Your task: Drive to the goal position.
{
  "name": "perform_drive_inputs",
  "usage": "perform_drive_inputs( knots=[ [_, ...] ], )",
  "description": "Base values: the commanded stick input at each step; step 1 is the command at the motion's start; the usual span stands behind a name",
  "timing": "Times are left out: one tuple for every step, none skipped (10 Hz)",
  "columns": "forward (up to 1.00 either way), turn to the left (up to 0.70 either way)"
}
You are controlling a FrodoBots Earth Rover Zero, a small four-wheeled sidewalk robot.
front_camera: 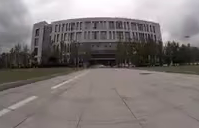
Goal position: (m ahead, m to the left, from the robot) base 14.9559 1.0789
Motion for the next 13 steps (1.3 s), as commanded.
perform_drive_inputs(
  knots=[
    [0.70,0.00],
    [0.70,0.00],
    [0.70,0.00],
    [0.70,0.00],
    [0.70,0.00],
    [0.70,0.00],
    [0.70,0.00],
    [0.70,0.00],
    [0.70,0.00],
    [0.70,0.00],
    [0.70,0.00],
    [0.70,0.00],
    [0.70,0.00]
  ],
)
